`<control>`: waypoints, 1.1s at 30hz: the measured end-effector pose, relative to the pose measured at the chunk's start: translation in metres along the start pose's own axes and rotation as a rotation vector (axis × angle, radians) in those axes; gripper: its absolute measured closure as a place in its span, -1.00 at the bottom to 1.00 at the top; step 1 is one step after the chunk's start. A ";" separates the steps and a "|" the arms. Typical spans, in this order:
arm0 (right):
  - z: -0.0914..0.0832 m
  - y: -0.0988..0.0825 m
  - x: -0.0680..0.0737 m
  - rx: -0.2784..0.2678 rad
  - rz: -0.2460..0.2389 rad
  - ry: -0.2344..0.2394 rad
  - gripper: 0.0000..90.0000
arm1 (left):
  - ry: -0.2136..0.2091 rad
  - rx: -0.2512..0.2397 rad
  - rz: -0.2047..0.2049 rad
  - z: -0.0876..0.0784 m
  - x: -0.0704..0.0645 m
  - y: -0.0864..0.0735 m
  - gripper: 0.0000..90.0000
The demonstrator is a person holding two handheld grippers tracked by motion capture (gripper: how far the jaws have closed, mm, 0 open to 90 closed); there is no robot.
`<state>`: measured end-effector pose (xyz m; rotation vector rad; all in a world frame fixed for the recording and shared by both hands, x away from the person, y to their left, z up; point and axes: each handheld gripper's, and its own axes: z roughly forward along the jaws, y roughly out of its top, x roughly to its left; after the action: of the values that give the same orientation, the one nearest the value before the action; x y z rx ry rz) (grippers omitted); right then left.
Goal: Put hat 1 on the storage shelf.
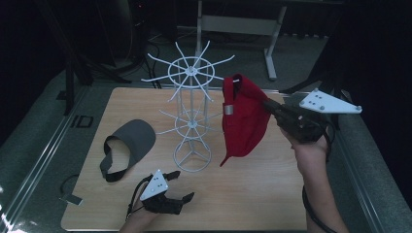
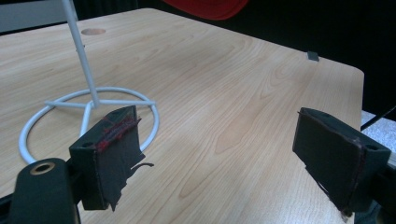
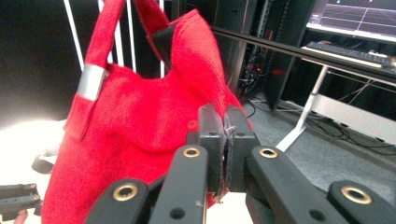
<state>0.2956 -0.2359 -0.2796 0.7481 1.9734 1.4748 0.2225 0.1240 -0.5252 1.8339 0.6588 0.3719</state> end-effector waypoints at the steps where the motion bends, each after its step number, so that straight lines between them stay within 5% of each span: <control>1: 0.000 -0.001 0.000 -0.003 0.006 0.006 0.93 | -0.001 0.001 -0.003 0.000 0.000 0.000 -0.66; 14: -0.016 -0.017 -0.001 -0.022 0.029 0.069 0.50 | -0.001 0.003 -0.013 0.001 0.002 -0.003 -0.66; 20: -0.039 -0.024 -0.005 -0.044 0.028 0.063 0.29 | 0.001 0.010 -0.009 0.001 0.002 -0.003 -0.66; 27: -0.051 -0.047 -0.013 0.011 0.023 0.038 0.02 | 0.001 0.009 -0.017 0.000 0.002 -0.002 -0.66; 33: -0.055 -0.073 -0.023 0.036 0.081 0.019 -0.23 | 0.003 0.009 -0.018 -0.001 0.003 -0.004 -0.66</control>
<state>0.2639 -0.3056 -0.3351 0.8416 2.0103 1.5018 0.2235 0.1278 -0.5285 1.8347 0.6795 0.3597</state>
